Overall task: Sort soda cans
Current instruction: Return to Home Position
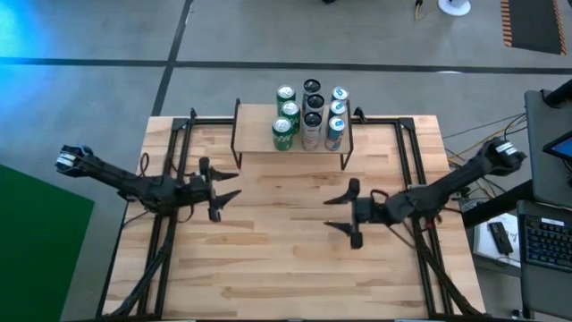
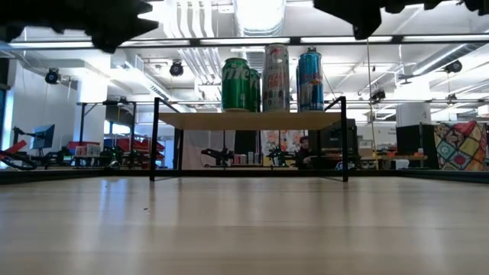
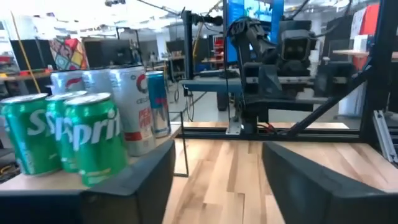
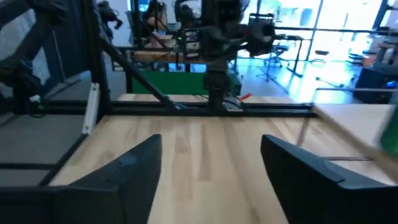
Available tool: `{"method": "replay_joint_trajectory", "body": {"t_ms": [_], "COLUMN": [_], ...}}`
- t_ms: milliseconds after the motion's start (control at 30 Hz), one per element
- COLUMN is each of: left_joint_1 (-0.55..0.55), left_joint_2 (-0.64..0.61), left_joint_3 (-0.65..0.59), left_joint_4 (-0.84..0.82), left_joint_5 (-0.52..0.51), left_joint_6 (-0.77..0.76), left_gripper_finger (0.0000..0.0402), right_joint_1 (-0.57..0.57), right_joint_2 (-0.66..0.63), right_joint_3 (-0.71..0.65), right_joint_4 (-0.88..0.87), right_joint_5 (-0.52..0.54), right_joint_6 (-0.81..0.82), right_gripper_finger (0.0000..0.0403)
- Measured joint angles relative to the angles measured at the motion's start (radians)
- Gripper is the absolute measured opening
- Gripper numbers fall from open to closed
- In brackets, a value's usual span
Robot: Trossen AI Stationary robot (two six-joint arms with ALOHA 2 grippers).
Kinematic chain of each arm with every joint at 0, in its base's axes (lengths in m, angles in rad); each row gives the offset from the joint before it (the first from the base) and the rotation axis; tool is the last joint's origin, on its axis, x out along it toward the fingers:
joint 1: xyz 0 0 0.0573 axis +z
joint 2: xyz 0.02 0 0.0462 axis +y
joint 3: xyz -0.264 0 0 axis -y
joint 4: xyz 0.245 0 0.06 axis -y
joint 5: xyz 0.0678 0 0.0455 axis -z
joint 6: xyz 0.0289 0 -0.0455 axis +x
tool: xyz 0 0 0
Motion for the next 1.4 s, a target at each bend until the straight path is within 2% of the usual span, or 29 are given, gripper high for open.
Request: {"method": "replay_joint_trajectory", "body": {"t_ms": [67,233,433,500,633,767,900,1167,1400], "left_joint_1": [0.002,0.003,0.03,0.044,0.096,0.18,0.251,0.258,0.258], "left_joint_2": [-0.052,-0.16,-0.242,-0.257,-0.273,-0.269,-0.264,-0.297,-0.393], "left_joint_3": [-0.065,-0.214,-0.243,-0.243,-0.251,-0.277,-0.293,-0.293,-0.293], "left_joint_4": [0.046,0.189,0.15,0.144,0.136,0.135,0.129,0.108,0.0], "left_joint_5": [0.0,0.0,-0.005,-0.005,0.007,0.12,0.156,0.158,0.158], "left_joint_6": [0.01,0.042,0.052,0.074,0.094,0.025,-0.032,-0.04,-0.039], "left_gripper_finger": [0.0205,0.0142,0.0077,0.0059,0.003,0.0005,0.0002,0.0001,0.0001], "right_joint_1": [-0.003,-0.011,-0.103,-0.143,-0.223,-0.292,-0.327,-0.33,-0.329], "right_joint_2": [-0.067,-0.226,-0.415,-0.485,-0.603,-0.678,-0.72,-0.791,-0.896], "right_joint_3": [-0.015,-0.117,-0.283,-0.335,-0.414,-0.461,-0.49,-0.511,-0.503], "right_joint_4": [-0.058,-0.069,0.02,0.033,0.005,-0.075,-0.105,-0.157,-0.257], "right_joint_5": [0.001,-0.004,-0.002,-0.009,-0.029,-0.089,-0.125,-0.127,-0.149], "right_joint_6": [-0.029,-0.08,-0.072,-0.063,-0.023,0.029,0.041,0.049,0.045], "right_gripper_finger": [0.0243,0.0161,0.004,0.0017,0.0009,0.0009,0.0009,0.0009,0.0009]}}
